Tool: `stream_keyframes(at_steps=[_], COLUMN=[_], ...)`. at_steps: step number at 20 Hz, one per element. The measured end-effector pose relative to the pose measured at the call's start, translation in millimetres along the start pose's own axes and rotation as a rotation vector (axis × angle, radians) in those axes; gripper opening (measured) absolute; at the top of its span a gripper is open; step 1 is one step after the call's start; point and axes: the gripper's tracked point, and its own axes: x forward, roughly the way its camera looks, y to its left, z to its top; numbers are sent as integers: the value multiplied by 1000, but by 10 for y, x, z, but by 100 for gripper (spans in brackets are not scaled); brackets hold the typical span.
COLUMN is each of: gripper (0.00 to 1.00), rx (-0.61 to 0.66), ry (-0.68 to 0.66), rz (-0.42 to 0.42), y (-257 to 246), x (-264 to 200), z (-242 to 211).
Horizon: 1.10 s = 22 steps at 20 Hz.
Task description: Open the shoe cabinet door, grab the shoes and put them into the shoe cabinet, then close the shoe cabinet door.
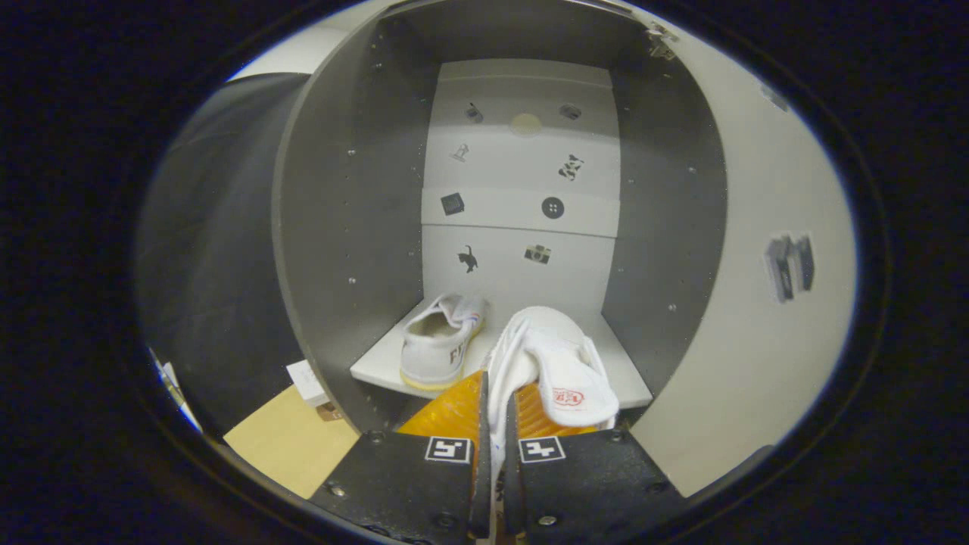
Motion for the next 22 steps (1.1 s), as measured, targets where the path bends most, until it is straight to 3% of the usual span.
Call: stream_keyframes(at_steps=[6,11,17,22], gripper=[10,10,10,11], rx=[-44,-44,-42,42], ry=[39,152,256,254], rz=[-12,-30,-2,-43], y=[-16,-193,-106,-128], x=[734,1317,1564,1566], z=[306,179,-24,-35])
